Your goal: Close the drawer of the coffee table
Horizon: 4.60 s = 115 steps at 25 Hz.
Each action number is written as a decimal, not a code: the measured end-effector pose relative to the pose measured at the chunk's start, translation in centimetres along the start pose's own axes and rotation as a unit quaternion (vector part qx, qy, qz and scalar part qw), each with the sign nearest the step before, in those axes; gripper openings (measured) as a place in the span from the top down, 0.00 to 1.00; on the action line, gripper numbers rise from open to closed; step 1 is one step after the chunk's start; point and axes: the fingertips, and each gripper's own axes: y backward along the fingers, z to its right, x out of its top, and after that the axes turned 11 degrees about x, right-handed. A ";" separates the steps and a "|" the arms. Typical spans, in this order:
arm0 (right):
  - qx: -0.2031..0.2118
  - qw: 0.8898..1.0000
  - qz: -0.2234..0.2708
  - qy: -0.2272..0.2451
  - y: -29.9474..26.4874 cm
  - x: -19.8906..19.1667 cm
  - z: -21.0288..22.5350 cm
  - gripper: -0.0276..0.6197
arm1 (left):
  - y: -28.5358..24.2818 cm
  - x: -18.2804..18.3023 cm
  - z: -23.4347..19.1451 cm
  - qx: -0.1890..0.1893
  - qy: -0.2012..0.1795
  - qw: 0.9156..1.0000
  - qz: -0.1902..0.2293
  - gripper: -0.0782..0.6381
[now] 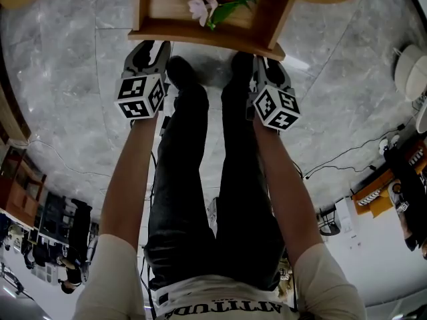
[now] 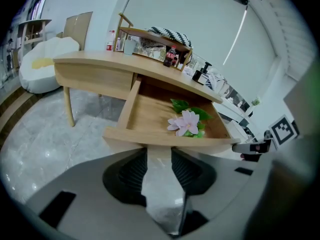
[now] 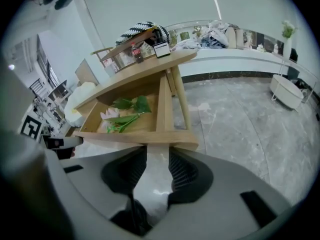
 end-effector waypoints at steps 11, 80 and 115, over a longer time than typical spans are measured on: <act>-0.009 0.999 0.043 -0.016 0.1 4.9 0.3 0.73 | -0.8 5.1 1.1 -0.004 0.000 0.999 0.034 0.66; -0.027 0.953 0.154 0.260 -7.8 18.6 2.8 0.74 | -10.3 18.4 2.7 0.052 -0.102 0.966 0.230 0.58; 0.038 0.958 0.073 0.274 4.5 18.7 -5.3 0.81 | 5.8 18.7 6.3 0.052 -0.094 0.980 0.165 0.76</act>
